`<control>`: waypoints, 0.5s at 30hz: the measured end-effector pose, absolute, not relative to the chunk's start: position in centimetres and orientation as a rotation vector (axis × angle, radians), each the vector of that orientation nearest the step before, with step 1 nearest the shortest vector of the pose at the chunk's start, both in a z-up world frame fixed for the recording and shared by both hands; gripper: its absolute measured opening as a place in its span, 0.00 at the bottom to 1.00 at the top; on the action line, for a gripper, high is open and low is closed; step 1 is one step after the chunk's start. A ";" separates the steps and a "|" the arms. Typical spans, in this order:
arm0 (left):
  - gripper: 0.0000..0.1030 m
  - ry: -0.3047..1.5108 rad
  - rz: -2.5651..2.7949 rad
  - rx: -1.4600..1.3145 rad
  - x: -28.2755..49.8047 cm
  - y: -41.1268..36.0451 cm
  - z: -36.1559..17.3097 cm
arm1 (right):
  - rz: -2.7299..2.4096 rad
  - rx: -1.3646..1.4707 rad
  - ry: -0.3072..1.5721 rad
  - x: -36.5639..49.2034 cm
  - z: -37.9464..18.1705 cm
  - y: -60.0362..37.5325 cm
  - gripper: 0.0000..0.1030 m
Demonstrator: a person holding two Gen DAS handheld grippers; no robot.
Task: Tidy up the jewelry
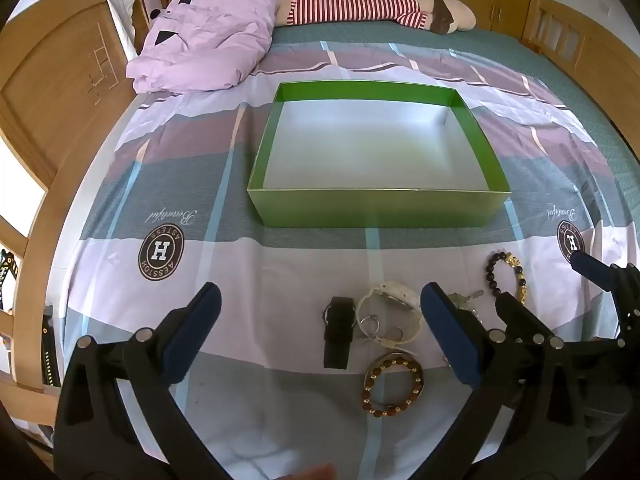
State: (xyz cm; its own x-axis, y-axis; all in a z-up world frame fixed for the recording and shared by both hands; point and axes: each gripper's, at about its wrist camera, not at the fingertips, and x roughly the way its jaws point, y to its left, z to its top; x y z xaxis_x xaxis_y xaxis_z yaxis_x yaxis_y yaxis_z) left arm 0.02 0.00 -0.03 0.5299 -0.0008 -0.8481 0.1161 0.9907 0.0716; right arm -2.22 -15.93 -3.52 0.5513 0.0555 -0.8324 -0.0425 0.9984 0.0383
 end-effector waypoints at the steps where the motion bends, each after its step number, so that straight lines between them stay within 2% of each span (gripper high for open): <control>1: 0.98 1.011 -0.070 0.126 0.0 0.0 0.0 | 0.057 0.013 0.984 -2.3 -3.5 -15.9 0.99; 15: 0.98 1.012 -0.070 0.126 0.0 0.0 0.0 | 0.059 0.014 0.983 -2.4 -3.2 -15.8 0.99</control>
